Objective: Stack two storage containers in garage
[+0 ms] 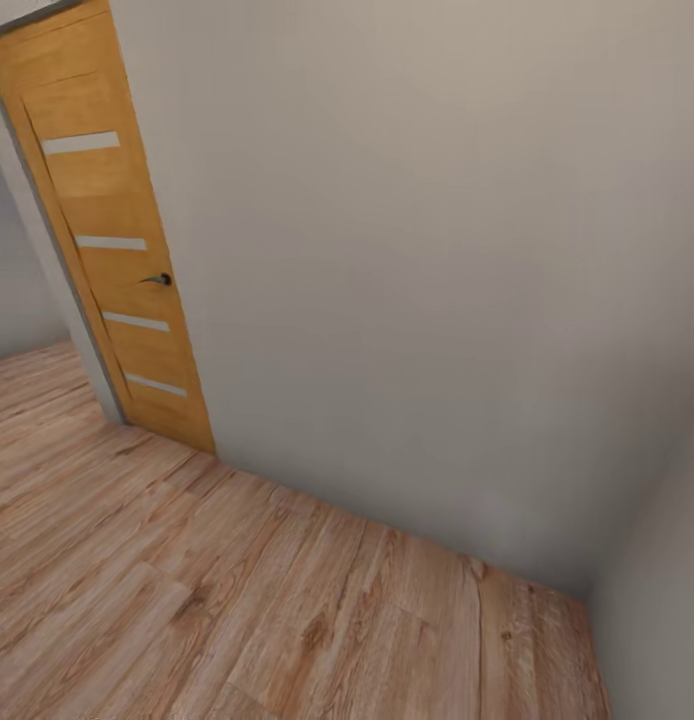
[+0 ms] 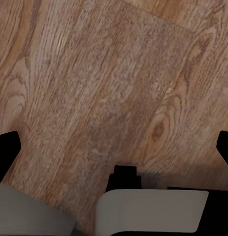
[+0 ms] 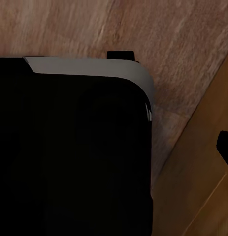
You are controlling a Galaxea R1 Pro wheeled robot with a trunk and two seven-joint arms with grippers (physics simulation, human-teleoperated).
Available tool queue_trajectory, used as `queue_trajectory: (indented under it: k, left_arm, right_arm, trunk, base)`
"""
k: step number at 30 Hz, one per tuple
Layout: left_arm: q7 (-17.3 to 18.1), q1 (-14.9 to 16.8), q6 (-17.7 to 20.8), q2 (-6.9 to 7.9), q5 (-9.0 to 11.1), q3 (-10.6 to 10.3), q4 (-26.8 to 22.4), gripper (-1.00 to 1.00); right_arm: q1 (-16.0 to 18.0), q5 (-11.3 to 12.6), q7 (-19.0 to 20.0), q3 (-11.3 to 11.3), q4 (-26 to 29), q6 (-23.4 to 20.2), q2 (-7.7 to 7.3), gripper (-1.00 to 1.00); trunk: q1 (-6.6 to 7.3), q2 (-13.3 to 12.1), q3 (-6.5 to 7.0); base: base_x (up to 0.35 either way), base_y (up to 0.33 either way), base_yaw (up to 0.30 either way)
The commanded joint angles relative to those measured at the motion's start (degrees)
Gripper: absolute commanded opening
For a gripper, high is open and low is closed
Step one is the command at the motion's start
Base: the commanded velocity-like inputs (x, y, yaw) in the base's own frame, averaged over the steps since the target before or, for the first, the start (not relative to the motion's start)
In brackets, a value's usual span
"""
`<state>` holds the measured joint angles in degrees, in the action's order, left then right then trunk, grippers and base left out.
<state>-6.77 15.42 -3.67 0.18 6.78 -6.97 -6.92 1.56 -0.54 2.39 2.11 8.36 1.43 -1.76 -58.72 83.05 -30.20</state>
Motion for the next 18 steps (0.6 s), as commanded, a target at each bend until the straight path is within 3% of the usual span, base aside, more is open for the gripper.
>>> queue_trajectory:
  k: [1, 7, 18]
  left_arm:
    - [-0.17, 0.03, -0.20, 0.00, 0.60, -0.50, 0.06, 1.00]
    - [-0.17, -0.03, -0.20, 0.05, 0.60, -0.50, 0.00, 1.00]
    - [-0.17, -0.08, -0.20, 0.03, 0.60, -0.50, -0.02, 1.00]
  right_arm:
    - [0.02, -0.06, 0.25, 0.23, -0.01, 0.15, -0.01, 1.00]
    - [0.01, -0.01, 0.25, 0.26, -0.01, 0.15, -0.02, 1.00]
    - [0.02, 0.20, 0.25, 0.27, -0.01, 0.15, -0.08, 1.00]
  trunk:
    - [-0.01, 0.03, -0.05]
    - [-0.01, 0.03, -0.05]
    - [-0.01, 0.03, -0.05]
  base:
    - [0.109, 0.000, 0.275]
    - [0.135, -0.008, 0.157]
    - [0.081, -0.020, 0.022]
